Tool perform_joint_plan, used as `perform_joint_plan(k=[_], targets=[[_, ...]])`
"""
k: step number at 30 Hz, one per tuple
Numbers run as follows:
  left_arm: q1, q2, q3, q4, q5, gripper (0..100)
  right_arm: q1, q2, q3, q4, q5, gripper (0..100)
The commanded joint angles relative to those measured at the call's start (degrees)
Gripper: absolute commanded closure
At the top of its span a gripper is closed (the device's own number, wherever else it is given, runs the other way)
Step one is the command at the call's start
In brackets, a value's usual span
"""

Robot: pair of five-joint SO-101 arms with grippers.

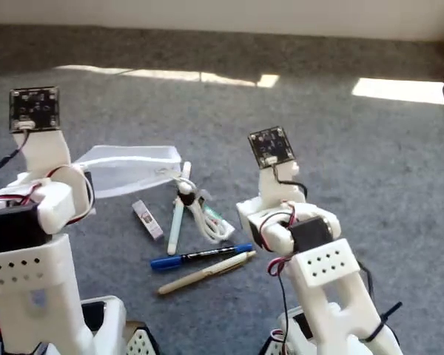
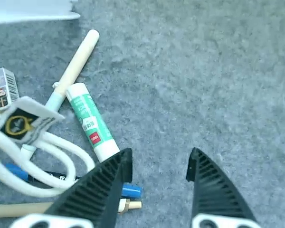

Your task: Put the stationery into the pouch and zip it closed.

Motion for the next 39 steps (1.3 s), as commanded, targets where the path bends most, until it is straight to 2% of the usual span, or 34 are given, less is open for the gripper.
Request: perform_joint_plan(k=[1,10,12,25,39], targets=[[-3.3,0.1,-2.7,0.2,0.9,99,-3.4,1.0,-1.2,-3.3,0.0,81.8],[-10.9,0.0,-2.7,1.0,1.1,99,-10.4,8.9,-1.4,-9.4,2.3,81.8],[-11.1,0.0,-2.7,1.0,1.1,99,-12.6,10.8,-3.0,-10.3,4.2,81.8],[-11.1,0.0,0.2,0.4,0.8,99,-19.7,32.1,-18.8,-10.6,4.4,81.8],[-11.1,0.0,0.3,0.6,0.8,99,-16.3,53.4,-32.2,-10.6,4.5,81.8]])
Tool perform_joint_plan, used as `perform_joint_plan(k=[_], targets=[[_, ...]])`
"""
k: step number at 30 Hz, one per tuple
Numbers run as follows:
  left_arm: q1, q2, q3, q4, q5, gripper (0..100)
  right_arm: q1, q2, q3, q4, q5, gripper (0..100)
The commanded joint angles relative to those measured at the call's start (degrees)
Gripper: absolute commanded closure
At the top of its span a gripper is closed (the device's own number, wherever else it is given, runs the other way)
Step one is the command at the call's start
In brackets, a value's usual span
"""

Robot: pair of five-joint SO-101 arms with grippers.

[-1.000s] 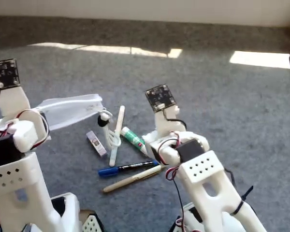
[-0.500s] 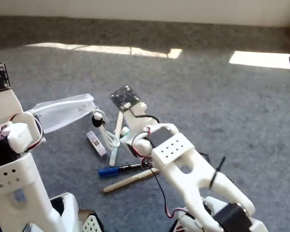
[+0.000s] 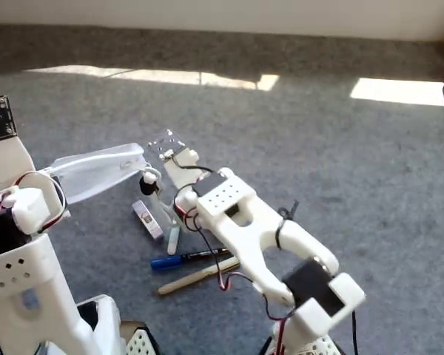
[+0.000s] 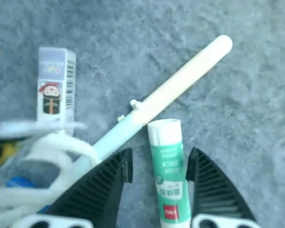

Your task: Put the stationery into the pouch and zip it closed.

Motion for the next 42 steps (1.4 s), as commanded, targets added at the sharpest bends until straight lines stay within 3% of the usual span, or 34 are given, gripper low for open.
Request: perform_joint_plan(k=[1,10,21,30,42], targets=[[-0.7,0.0,-0.4,-0.3,0.4,99,2.5,2.1,-5.2,-1.6,0.7,81.8],[-0.7,0.0,-0.4,-0.3,0.4,99,5.6,7.1,-7.0,-0.8,0.7,99.5],[0.0,0.0,-0.8,-0.4,0.4,99,13.8,-6.7,-4.6,5.7,0.3,99.3],[9.8,0.0,-0.9,-1.5,0.4,99,14.9,-20.6,6.7,3.2,0.2,99.3],[17.4,0.5,-7.3,0.9,0.4,99,15.0,-25.3,9.1,3.6,0.2,99.3]])
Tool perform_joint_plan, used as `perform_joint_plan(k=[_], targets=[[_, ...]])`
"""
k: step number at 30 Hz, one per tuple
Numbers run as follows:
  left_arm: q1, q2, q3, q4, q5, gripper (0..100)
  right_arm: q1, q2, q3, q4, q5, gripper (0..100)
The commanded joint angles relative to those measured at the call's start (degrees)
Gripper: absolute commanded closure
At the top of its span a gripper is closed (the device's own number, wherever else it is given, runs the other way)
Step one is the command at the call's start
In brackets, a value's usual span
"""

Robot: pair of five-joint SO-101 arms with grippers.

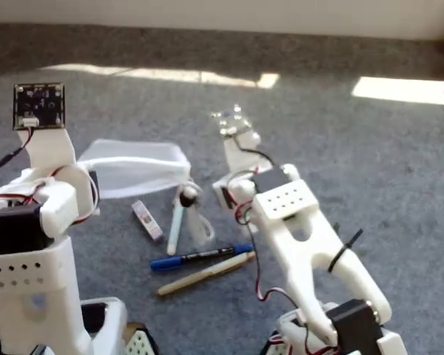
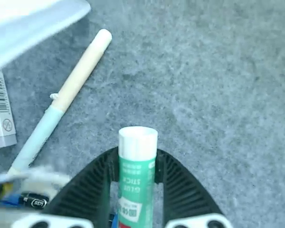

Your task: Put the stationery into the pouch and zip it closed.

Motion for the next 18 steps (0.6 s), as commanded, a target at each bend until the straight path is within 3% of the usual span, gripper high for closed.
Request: perform_joint_plan(k=[1,8,12,18], targets=[[1.5,0.4,-3.5,0.0,0.4,99,0.7,-3.3,-0.7,-0.8,0.1,99.3],[1.5,0.5,-3.4,0.0,0.4,99,0.7,-11.3,-1.1,7.4,-0.4,99.3],[1.5,0.5,-3.4,0.0,0.4,99,0.7,-21.5,-0.8,7.6,-6.2,99.3],[1.5,1.9,-4.2,-0.3,0.4,99,0.5,-34.4,-0.9,7.6,-7.6,99.3]])
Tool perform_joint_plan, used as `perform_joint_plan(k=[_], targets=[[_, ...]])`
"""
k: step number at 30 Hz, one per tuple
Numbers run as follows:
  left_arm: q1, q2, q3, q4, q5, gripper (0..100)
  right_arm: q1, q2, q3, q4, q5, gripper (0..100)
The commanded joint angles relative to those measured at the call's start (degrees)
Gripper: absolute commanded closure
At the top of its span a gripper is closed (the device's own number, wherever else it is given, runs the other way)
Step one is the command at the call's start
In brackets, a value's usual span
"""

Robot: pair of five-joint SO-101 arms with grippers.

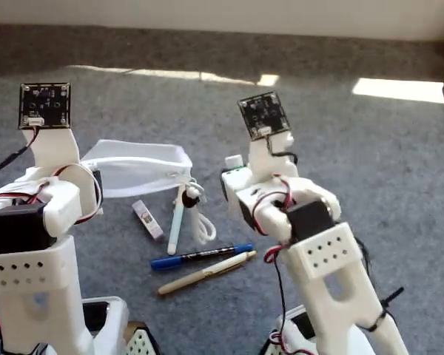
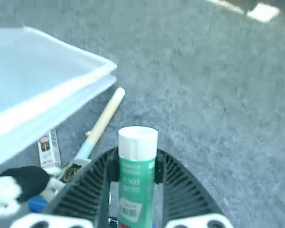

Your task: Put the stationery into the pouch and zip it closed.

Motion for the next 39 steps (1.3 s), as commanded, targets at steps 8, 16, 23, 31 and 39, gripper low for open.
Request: perform_joint_plan(k=[8,16,23,31,39], targets=[[0.9,16.2,-17.3,5.5,0.7,99,-3.6,-17.3,-1.4,0.2,-0.8,99.3],[0.9,26.6,-30.7,13.2,0.8,99,-10.9,-22.3,-1.5,-10.8,-0.7,99.3],[0.9,32.5,-35.5,13.7,1.4,99,-18.0,-22.5,-1.0,-24.0,-0.5,99.3],[0.9,32.7,-35.3,13.5,3.6,99,-19.7,-22.4,7.5,-45.9,-0.4,99.3],[0.9,32.6,-34.1,13.5,3.6,99,-20.7,-22.4,17.5,-61.5,-0.4,99.3]])
